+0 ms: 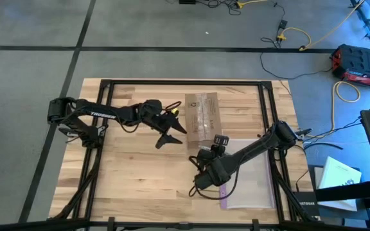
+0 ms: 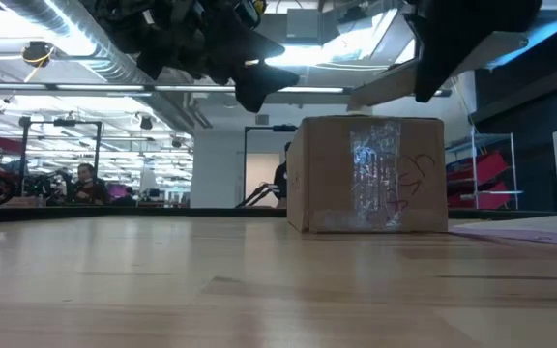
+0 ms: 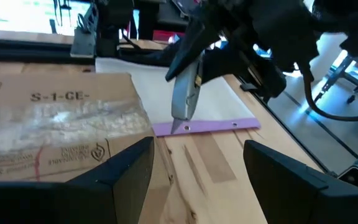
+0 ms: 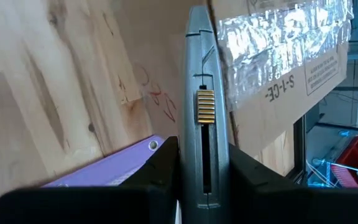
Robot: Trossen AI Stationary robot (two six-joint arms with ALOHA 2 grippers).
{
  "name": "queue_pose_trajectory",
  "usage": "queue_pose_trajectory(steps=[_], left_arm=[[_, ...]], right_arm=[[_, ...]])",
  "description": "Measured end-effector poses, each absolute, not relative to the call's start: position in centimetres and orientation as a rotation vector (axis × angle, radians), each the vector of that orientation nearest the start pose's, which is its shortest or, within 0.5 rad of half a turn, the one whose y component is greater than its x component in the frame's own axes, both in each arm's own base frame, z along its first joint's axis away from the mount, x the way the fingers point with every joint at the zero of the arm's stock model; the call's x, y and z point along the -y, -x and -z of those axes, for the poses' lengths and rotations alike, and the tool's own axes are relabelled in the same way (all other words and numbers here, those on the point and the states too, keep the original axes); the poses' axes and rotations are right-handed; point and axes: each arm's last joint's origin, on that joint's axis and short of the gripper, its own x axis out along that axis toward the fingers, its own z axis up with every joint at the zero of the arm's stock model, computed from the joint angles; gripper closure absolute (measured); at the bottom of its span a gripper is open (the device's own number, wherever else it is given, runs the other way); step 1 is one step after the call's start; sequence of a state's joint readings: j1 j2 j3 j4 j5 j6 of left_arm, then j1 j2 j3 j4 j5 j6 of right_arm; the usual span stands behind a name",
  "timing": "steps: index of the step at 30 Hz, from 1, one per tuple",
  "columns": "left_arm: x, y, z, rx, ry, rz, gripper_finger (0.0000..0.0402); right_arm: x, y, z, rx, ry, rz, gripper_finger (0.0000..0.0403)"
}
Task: Unpack boxes
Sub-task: Open the cardboard box using the cutter
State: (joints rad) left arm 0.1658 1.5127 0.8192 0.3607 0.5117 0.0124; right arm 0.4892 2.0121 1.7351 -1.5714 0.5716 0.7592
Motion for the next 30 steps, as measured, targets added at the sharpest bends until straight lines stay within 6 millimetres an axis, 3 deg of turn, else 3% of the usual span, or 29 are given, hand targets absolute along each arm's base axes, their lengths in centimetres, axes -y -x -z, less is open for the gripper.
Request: queue_pose_trajectory(steps=[9,20,30], left_arm=[[-4.4,-32.1,-22.3,-0.311,0.099,0.334,0.0165],[-6.6,-35.3,-21.6,-0.33,0.144,0.284,0.0165],[-6.7,-35.3,-19.8,-0.427,0.112,0.294,0.0165]], right_arm=[[-15.4,-32.4,-24.7,-1.391,0.335,0.615,0.0341],[-15.2,-32.4,-24.9,-1.403,0.377,0.585,0.0341],[-15.0,-32.0,-25.0,-1.405,0.384,0.587,0.0341]])
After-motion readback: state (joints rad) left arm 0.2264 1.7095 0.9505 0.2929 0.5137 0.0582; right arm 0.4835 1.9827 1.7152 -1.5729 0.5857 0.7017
